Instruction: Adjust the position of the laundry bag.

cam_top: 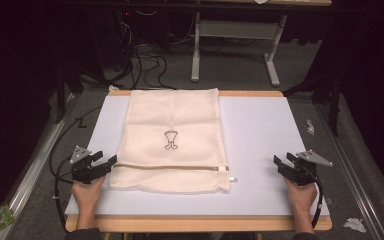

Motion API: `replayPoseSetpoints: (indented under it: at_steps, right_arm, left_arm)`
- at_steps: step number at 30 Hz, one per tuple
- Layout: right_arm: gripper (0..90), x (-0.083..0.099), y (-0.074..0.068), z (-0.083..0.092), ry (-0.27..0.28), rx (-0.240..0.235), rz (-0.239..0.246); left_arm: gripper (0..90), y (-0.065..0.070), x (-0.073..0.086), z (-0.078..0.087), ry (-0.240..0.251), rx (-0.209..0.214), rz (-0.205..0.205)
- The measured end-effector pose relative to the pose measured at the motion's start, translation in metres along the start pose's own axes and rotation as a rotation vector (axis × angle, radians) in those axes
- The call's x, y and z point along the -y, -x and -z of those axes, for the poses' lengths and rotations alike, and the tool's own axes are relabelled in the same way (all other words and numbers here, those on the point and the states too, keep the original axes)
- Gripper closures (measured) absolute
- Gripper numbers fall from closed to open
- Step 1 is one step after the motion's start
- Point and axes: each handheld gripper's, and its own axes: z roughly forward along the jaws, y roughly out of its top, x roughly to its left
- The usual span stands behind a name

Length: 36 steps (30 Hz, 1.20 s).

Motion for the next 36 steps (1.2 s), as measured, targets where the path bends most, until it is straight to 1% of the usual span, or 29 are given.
replayPoseSetpoints:
  at_steps: [3,8,12,18,22,24,25,26,27,28,29,31,33,36]
  right_arm:
    - [46.1,-0.0001,-0.0006,0.0000,-0.003,-0.002,0.002]
    - [46.6,-0.0004,-0.0016,-0.0010,-0.011,-0.002,0.021]
    - [46.6,-0.0004,-0.0014,-0.0007,-0.010,-0.002,0.017]
    - [46.7,-0.0004,-0.0016,-0.0009,-0.012,0.001,0.016]
    - [45.8,-0.0005,0.0002,-0.0007,-0.008,-0.012,0.003]
    - [45.9,-0.0008,0.0002,-0.0011,-0.012,-0.010,0.005]
    - [45.9,-0.0011,0.0001,-0.0018,-0.020,-0.013,0.006]
    - [45.9,-0.0019,-0.0002,-0.0031,-0.036,-0.021,0.012]
    - [45.9,-0.0024,-0.0003,-0.0038,-0.042,-0.023,0.020]
    - [46.7,-0.0029,-0.0010,-0.0044,-0.051,-0.017,0.021]
    - [47.0,-0.0032,-0.0010,-0.0048,-0.053,-0.012,0.024]
    - [46.9,-0.0039,-0.0006,-0.0053,-0.060,-0.014,0.014]
    - [45.9,-0.0046,0.0011,-0.0045,-0.049,-0.020,-0.006]
    - [44.0,-0.0067,0.0017,-0.0038,-0.043,-0.025,-0.026]
  left_arm:
    - [33.5,-0.0002,-0.0001,0.0000,-0.001,0.002,0.000]
    - [33.5,-0.0001,0.0000,0.0000,0.001,0.002,0.001]
    - [33.1,0.0002,0.0001,0.0004,0.000,0.006,-0.006]
    - [34.5,0.0014,0.0005,0.0010,0.008,-0.004,-0.011]
    - [33.2,0.0019,0.0003,0.0005,0.005,-0.006,-0.013]
    - [31.3,0.0013,0.0000,0.0005,0.003,-0.011,-0.009]
    - [29.1,0.0001,0.0001,0.0013,0.008,-0.029,0.008]
    - [27.2,-0.0008,0.0003,0.0017,0.014,-0.037,0.021]
    - [26.9,-0.0023,0.0005,0.0031,0.024,-0.041,0.032]
    - [28.4,-0.0028,0.0007,0.0038,0.029,-0.033,0.031]
    - [31.1,-0.0031,0.0005,0.0039,0.027,-0.028,0.025]
    - [31.3,-0.0028,-0.0011,0.0011,0.002,-0.026,0.021]
    - [31.3,-0.0019,-0.0028,-0.0009,-0.017,-0.027,0.004]
    - [30.9,-0.0012,-0.0052,-0.0027,-0.030,-0.015,0.016]
